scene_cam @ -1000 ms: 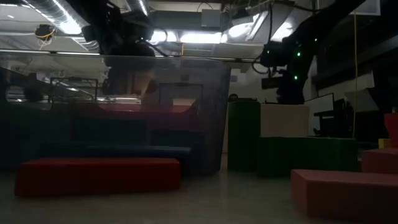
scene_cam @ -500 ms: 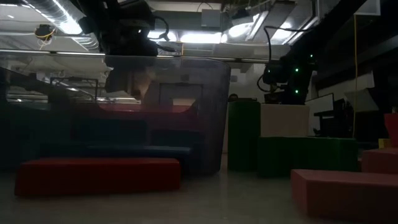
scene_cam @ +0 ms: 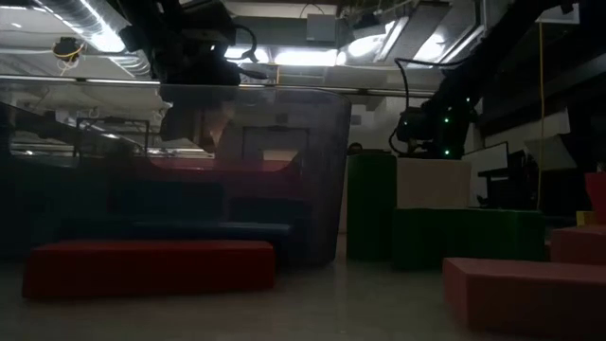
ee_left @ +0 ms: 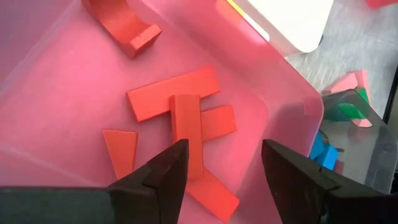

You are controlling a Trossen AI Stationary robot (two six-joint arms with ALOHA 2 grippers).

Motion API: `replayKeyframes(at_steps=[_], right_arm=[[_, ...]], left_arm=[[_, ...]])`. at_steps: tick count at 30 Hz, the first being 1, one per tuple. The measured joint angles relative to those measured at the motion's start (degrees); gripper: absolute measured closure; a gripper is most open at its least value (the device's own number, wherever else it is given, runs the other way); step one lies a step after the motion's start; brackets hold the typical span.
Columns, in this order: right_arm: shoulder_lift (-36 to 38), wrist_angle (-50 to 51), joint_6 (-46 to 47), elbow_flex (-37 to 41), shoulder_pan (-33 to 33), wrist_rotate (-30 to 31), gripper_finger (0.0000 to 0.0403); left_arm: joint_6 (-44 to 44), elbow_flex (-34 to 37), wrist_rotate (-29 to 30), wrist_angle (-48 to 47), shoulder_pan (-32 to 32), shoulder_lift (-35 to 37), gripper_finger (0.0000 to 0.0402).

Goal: Sort blocks
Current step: Put the violet block into the top green bin

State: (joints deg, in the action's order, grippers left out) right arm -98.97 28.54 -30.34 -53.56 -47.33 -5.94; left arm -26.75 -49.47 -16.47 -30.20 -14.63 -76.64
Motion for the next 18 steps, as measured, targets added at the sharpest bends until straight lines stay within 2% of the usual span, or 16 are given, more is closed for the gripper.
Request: replayKeyframes(at_steps=[9, 13, 18], right_arm=[[-0.40, 1.77, 1.19, -2.33, 0.06, 0.45, 0.0305], [-0.42, 6.28, 1.67, -6.42, 0.11, 1.11, 0.0305], [-0.42, 16.59, 1.78, -13.44, 0.11, 3.02, 0.0301]], left_arm=[[-1.00, -0.01, 0.00, 1.20, -1.23, 0.00, 0.0210], [-3.08, -0.02, 0.01, 1.37, -4.05, 0.00, 0.0210], [-4.95, -0.02, -0.17, 1.38, -8.42, 0.00, 0.0210]])
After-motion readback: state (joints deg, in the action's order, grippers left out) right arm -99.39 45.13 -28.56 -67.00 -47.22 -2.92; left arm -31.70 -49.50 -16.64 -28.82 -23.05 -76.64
